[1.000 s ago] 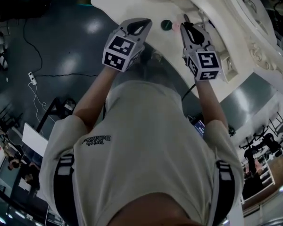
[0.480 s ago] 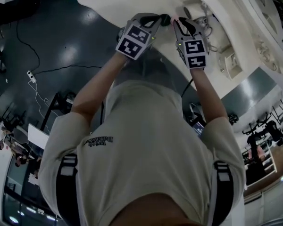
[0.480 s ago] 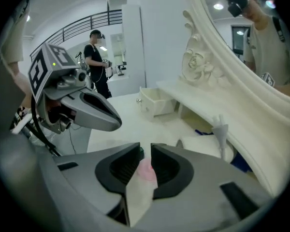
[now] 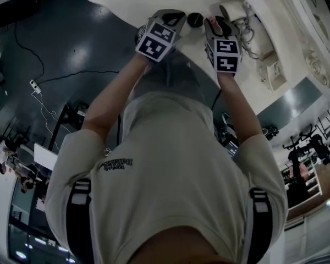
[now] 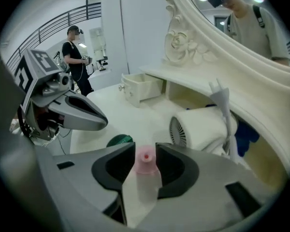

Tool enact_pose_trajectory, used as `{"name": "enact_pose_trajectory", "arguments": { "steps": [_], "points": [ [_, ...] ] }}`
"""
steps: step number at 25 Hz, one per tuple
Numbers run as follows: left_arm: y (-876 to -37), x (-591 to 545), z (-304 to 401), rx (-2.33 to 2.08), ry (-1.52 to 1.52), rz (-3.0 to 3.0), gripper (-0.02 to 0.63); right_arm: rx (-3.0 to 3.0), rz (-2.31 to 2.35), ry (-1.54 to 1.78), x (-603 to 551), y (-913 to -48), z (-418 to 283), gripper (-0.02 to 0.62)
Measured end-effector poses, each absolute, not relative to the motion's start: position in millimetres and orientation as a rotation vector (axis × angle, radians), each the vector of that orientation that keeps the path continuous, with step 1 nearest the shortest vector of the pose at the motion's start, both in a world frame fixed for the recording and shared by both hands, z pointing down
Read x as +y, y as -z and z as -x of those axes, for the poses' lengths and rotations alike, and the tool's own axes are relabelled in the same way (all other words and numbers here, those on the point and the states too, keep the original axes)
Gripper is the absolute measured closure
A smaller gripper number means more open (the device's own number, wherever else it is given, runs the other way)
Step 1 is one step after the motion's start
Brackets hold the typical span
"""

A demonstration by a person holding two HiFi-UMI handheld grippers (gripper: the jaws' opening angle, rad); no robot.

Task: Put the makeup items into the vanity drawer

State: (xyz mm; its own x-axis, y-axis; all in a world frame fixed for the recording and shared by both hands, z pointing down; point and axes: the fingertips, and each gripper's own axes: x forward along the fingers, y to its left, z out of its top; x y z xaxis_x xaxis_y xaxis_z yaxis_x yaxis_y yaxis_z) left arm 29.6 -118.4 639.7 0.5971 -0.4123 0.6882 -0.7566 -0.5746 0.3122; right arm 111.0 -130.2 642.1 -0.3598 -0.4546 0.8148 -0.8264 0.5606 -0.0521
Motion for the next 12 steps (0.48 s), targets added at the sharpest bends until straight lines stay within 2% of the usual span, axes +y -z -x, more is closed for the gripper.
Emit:
{"name": "enact_pose_trajectory", "arguments": {
  "steps": [4,12],
  "points": [
    [-644.4,-119.8,-29.4,-0.897,-0.778,-2.245,0.592,-1.988,-1.015,-0.607,-122.6,-656.5,-113.0,0.462],
    [-646.6,-117.7,-29.9,-0.881,-0.779,-2.244,0.592,-2.015,-1.036,-0.56,-126.7,-654.5,-111.9,0.535]
  ]
}}
